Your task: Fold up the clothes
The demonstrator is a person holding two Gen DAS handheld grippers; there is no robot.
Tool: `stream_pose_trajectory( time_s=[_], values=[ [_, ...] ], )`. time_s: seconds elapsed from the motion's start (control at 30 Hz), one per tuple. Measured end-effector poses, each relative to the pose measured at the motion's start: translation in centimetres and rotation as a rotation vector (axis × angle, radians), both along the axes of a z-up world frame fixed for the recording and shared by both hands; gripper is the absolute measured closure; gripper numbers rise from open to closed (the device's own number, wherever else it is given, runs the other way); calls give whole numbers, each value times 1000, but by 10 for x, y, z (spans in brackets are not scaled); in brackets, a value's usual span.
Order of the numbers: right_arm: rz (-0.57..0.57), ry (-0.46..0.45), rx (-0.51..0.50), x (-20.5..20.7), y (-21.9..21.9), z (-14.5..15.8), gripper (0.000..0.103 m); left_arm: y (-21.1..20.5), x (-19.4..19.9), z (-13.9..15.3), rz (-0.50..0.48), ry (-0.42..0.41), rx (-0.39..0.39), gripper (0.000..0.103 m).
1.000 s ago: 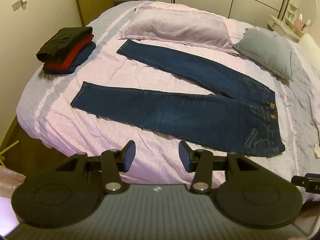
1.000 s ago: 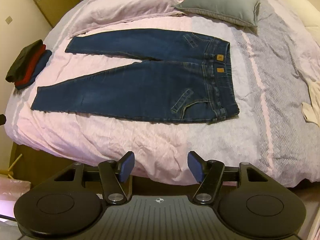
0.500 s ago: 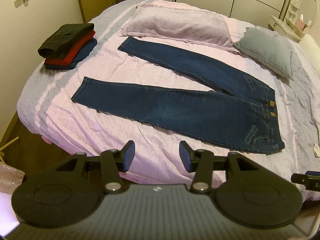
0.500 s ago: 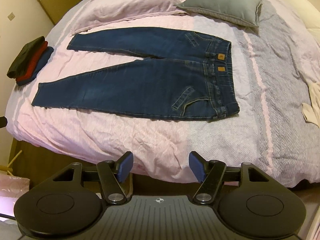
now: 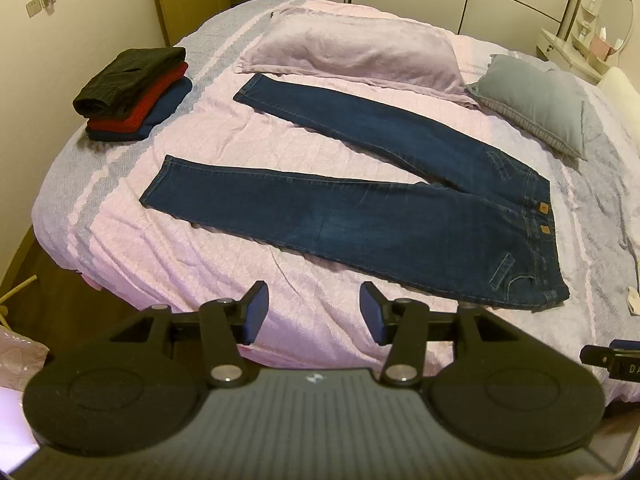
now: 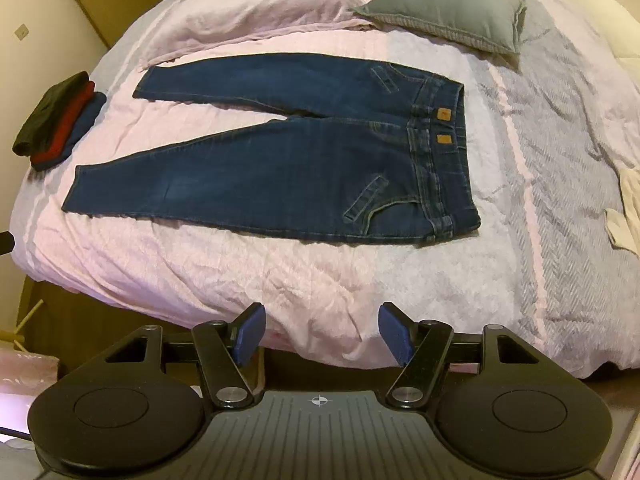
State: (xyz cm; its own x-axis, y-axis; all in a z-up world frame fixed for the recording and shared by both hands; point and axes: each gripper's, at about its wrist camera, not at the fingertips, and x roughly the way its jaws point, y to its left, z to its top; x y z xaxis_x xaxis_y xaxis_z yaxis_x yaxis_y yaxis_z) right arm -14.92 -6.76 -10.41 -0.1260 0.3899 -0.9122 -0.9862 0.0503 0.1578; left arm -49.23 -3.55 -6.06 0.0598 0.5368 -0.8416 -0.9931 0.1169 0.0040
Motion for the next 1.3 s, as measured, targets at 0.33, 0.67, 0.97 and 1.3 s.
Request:
stream_pose_trajectory(
  time_s=[0.33,0.67,0.97,1.3],
  values=[
    [33,-55,35,-5,5,8,37,7,3,-3,-18,-3,-17,57],
    [76,-56,35,-18,10,7,37,7,-3,-3,-2,10,-24,57],
    [111,-51,41,-34,20,7,37,14,-13,-1,13,13,-30,57],
    [68,-65,41,-51,57,7,37,69,-27,-5,-24,-15,-29,57]
  ],
)
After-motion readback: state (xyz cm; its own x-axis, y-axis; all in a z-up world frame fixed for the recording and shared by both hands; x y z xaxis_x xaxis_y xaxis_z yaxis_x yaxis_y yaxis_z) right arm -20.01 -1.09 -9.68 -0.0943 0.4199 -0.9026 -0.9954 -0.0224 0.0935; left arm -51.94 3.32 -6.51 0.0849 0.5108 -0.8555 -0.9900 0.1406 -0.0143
